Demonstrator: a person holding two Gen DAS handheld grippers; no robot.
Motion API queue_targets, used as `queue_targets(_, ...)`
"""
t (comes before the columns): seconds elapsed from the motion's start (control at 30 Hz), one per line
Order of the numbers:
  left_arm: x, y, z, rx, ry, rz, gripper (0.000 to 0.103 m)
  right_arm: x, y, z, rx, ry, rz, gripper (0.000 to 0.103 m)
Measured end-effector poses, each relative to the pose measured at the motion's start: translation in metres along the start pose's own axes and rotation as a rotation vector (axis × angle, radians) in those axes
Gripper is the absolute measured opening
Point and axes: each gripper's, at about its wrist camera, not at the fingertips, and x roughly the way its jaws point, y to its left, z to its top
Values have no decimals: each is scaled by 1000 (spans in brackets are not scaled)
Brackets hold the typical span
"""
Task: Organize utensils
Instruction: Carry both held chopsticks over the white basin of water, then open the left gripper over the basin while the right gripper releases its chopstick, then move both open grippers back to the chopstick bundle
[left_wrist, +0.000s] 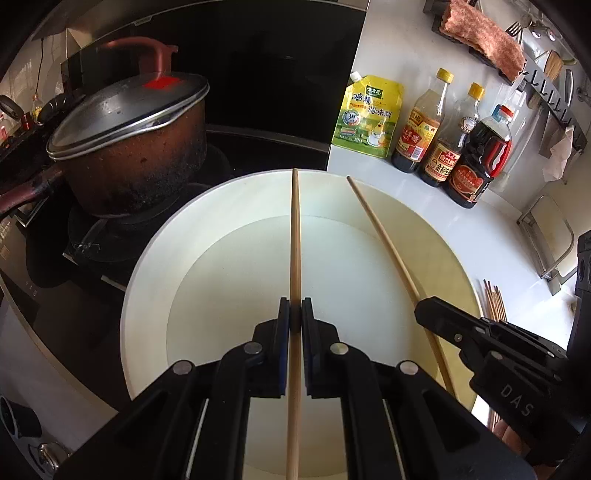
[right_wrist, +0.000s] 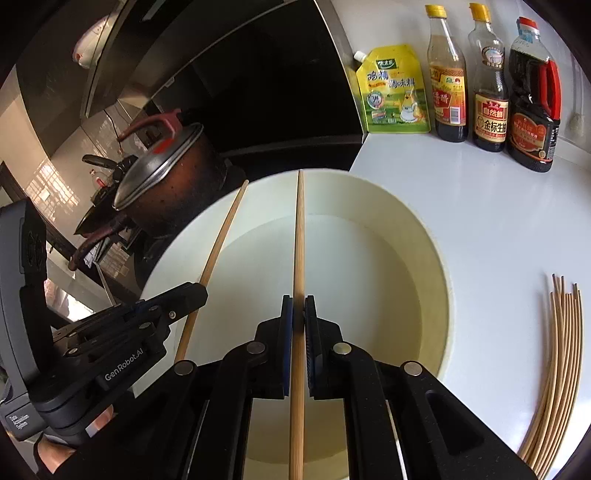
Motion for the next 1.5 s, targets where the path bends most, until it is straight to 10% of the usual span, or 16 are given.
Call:
queue_targets(0.27, 19, 8, -8, -14, 33, 31, 9, 24, -4, -9, 25, 59, -15, 12)
queue_targets(0.43, 5, 13, -10, -35, -16, 47, 57, 14, -1, -12, -16, 22, -55, 13)
queue_targets(0.93, -40, -8, -39, -7, -114, 180, 58, -36, -13, -37, 3, -94, -57, 19)
queue_targets(1.5, -55, -96, -79, 70, -87, 46, 62, -130, -89, -102, 104, -186, -203, 29)
